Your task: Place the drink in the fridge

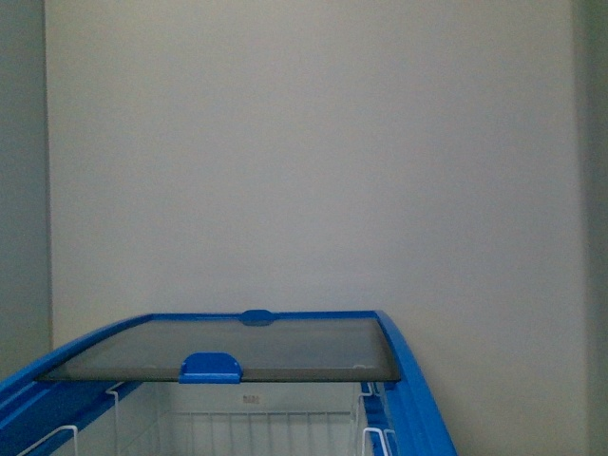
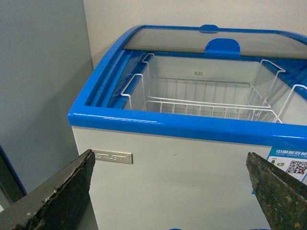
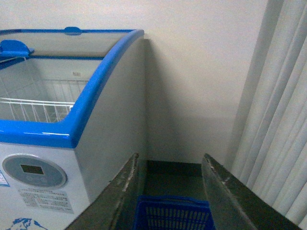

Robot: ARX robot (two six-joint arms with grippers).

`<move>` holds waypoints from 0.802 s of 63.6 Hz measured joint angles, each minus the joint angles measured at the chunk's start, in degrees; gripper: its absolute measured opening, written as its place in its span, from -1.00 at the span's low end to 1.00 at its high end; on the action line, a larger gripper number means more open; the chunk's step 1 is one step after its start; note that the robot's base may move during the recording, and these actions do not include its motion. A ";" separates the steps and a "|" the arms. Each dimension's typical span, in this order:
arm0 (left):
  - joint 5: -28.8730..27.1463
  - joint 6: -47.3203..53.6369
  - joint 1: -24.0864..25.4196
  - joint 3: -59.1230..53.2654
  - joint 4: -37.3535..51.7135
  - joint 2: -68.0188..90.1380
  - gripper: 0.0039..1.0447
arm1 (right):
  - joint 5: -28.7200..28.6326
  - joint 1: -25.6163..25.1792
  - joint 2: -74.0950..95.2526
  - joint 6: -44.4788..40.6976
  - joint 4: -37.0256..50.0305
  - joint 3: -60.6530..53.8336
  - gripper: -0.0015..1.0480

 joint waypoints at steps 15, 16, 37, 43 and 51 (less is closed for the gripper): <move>0.00 0.00 0.00 0.00 0.00 0.00 0.85 | 0.00 0.00 0.00 0.00 0.00 0.00 0.58; 0.00 0.00 0.00 0.00 0.00 0.00 0.85 | 0.00 0.00 0.00 0.00 0.00 0.00 0.61; 0.00 0.00 0.00 0.00 0.00 0.00 0.85 | 0.00 0.00 0.00 0.02 0.00 0.00 0.86; 0.00 0.00 0.00 0.00 0.00 0.00 0.85 | 0.00 0.00 0.00 0.02 0.00 0.00 0.86; 0.00 0.00 0.00 0.00 0.00 0.00 0.85 | 0.00 0.00 0.00 0.02 0.00 0.00 0.86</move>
